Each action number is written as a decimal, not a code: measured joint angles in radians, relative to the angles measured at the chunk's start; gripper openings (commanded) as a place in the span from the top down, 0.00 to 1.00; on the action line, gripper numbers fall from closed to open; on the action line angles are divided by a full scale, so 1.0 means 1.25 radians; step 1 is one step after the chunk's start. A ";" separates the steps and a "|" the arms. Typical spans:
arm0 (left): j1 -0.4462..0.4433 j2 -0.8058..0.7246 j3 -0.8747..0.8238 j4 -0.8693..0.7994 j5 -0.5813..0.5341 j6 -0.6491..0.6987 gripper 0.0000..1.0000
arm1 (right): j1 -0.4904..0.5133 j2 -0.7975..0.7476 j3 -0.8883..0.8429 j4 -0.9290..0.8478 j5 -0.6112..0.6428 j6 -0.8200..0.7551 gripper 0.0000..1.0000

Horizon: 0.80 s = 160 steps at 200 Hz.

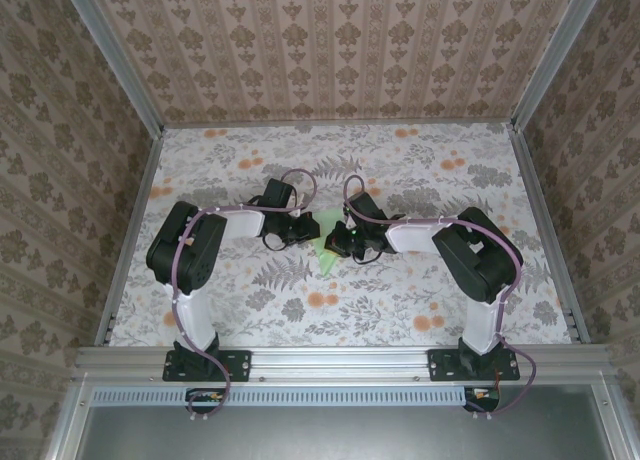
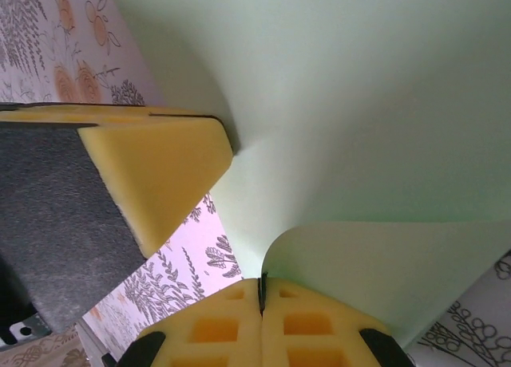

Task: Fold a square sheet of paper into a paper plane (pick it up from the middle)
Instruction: Third fold the triangle at the center of the table.

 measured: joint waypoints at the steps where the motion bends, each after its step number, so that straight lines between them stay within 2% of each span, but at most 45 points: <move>1: 0.000 0.000 0.000 0.000 0.000 0.000 0.92 | 0.000 0.000 0.000 0.000 0.000 0.000 0.94; 160: 0.000 0.000 0.000 0.000 0.000 0.000 0.91 | 0.000 0.017 0.003 -0.009 0.003 -0.005 0.94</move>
